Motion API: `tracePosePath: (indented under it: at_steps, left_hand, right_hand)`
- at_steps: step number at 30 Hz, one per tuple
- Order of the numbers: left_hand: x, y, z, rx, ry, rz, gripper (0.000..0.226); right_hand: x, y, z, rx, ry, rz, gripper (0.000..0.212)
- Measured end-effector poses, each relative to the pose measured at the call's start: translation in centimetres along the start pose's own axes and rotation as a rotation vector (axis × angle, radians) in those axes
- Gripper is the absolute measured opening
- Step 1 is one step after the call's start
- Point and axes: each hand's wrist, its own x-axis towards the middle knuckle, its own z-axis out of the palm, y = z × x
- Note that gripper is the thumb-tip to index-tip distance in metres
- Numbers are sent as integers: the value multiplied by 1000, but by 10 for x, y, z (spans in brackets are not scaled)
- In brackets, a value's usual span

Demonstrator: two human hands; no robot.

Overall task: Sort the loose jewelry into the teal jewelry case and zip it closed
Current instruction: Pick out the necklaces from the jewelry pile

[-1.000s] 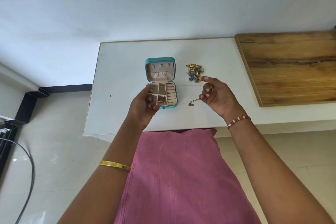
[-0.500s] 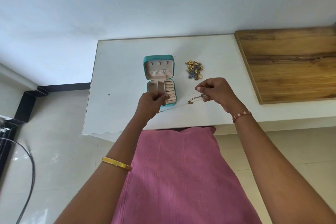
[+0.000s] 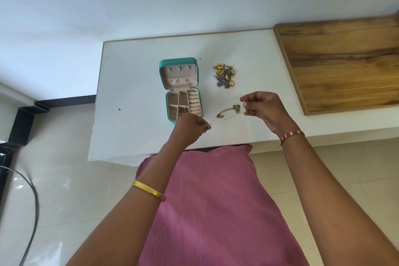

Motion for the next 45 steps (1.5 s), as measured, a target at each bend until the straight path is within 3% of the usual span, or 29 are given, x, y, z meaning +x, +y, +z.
tracePosePath:
  at_steps: [6, 11, 21, 27, 34, 45]
  left_hand:
    - [5, 15, 26, -49, 93, -78, 20]
    - [11, 18, 45, 77, 121, -116, 21]
    - [7, 25, 46, 76, 164, -73, 28]
    - [-8, 27, 24, -171, 275, -58, 23]
    - [-20, 1, -15, -468, 430, -189, 19]
    - [-12, -38, -36, -510, 505, -273, 23]
  right_hand:
    - [4, 20, 6, -231, 68, -25, 20]
    - [13, 37, 6, -571, 164, -82, 23]
    - [9, 49, 16, -943, 114, -224, 24]
    - [-4, 31, 32, -888, 130, -299, 18]
    - [-11, 0, 95, -898, -6, -463, 16]
    - [8, -5, 154, -1424, -90, -545, 19]
